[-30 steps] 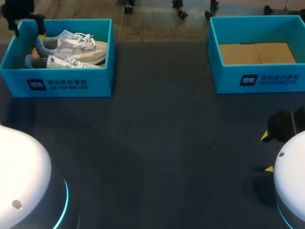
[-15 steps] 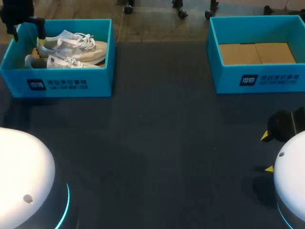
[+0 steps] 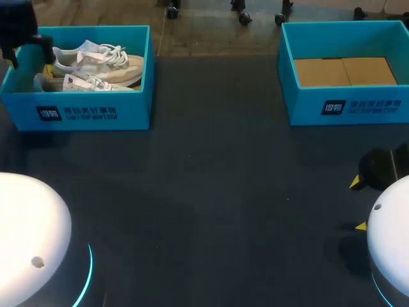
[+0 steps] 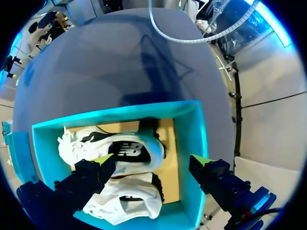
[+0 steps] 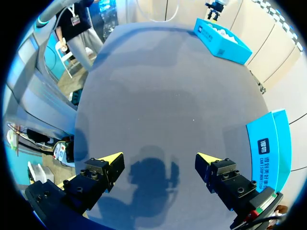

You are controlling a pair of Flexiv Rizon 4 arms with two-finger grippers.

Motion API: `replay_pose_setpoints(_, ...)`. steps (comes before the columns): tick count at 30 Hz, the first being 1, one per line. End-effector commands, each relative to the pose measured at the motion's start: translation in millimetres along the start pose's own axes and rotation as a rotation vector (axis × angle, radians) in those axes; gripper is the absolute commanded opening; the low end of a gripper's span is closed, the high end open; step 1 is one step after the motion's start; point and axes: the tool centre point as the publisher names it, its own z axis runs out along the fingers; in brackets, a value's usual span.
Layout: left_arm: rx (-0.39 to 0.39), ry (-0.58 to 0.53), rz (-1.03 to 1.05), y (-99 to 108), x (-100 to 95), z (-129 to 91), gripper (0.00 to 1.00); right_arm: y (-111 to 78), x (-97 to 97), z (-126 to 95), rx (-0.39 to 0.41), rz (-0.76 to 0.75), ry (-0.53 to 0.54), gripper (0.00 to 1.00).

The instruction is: Take the shoe out of the shoebox, open the shoe tongue, remove and reinsert the insole, then place the shoe into the shoebox

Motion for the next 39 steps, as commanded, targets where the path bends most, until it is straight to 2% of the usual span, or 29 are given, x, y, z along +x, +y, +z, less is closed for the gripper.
replay_pose_setpoints(1,0.005,-0.004,-0.003,6.2,3.2,11.0,1.0,0.1,1.9,0.2,0.003,0.0,-0.003,1.0)
replay_pose_setpoints(7,0.019,0.012,-0.023,8.0,5.7,29.2,0.99,0.1,1.9,0.2,0.003,0.0,-0.003,1.0)
replay_pose_setpoints(9,0.026,0.005,-0.028,11.9,6.9,35.4,0.93,0.1,1.9,0.2,0.003,0.0,-0.003,1.0)
replay_pose_setpoints(11,0.039,-0.006,-0.031,14.9,6.9,42.1,0.93,0.1,1.9,0.2,0.003,0.0,-0.003,1.0)
replay_pose_setpoints(16,0.053,-0.01,-0.033,16.5,4.5,57.8,0.94,0.1,1.9,0.2,0.003,0.0,-0.003,1.0)
replay_pose_setpoints(21,0.045,-0.015,-0.037,17.8,4.1,64.2,0.95,0.1,1.9,0.2,0.003,0.0,-0.003,1.0)
replay_pose_setpoints(26,0.038,-0.025,-0.03,19.5,4.1,70.7,0.91,0.1,1.9,0.2,0.003,0.0,-0.003,1.0)
replay_pose_setpoints(29,0.038,-0.027,-0.031,18.0,4.2,75.0,0.79,0.1,1.9,0.2,0.003,0.0,-0.003,1.0)
replay_pose_setpoints(39,0.029,-0.019,-0.037,8.2,4.7,90.2,0.74,0.1,1.9,0.2,0.003,0.0,-0.003,1.0)
